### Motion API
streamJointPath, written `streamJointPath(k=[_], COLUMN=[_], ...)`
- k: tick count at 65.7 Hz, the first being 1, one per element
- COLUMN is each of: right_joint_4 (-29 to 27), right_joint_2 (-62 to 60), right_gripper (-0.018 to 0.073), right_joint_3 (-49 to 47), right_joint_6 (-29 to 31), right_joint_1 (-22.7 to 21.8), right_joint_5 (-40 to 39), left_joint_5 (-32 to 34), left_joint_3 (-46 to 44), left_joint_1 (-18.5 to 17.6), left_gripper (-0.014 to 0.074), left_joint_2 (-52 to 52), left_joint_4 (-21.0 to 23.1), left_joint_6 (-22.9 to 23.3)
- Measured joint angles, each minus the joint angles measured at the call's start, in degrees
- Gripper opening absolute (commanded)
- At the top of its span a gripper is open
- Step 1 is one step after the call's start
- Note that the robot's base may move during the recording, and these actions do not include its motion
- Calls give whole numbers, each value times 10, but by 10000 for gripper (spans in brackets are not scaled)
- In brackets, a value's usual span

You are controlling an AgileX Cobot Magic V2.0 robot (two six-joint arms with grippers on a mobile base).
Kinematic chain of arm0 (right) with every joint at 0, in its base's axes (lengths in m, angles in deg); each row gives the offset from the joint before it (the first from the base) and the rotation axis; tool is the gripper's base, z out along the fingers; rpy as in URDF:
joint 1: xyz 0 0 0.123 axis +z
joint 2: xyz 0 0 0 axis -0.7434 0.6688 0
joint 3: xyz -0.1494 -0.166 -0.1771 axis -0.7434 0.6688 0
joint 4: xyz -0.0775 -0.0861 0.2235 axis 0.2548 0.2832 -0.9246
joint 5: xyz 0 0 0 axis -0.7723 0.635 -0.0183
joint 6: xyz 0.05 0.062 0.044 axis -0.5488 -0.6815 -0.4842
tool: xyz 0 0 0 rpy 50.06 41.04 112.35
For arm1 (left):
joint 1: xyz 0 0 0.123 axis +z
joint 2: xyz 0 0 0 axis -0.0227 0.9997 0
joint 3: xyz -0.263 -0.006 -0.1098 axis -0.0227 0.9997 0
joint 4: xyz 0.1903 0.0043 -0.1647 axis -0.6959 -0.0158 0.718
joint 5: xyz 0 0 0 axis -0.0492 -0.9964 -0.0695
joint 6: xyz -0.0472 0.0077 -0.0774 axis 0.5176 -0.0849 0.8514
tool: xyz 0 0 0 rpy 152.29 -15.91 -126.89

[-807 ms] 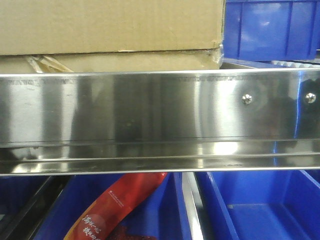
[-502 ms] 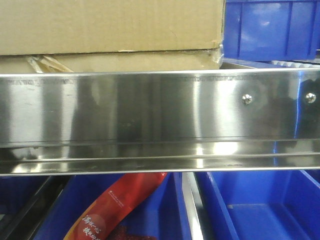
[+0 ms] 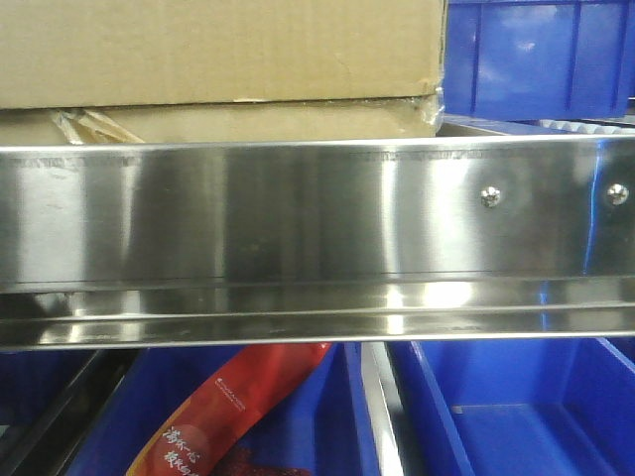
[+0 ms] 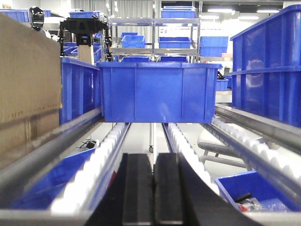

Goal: Grab carton from right shelf to conveyor

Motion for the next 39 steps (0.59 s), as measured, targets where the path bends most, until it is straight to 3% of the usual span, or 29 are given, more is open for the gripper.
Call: streamJointPath(k=[5,15,23,27,39], right_joint_4=[0,0,0,0,-3], right_joint_2=[-1,23,67,93,172], right_gripper=[15,327,515,562,529], right_joint_3=[-60,-166,-220,-238,-284], right_joint_6=[0,0,0,0,0], right_joint_1=[0,0,0,0,2], right_joint_5=[47,107,115,116,147], left_joint_5=[-35,-132,-187,-201,-265], left_joint_3=[-38,-154,-231,-257,-325], left_joint_1=[0,0,0,0,0], left_gripper=[74,258,370,386,385], left_joint_2=[0,10,42,62,137], left_joint_4=[-5,-37,-40,-30,0], left_joint_6=[0,0,0,0,0])
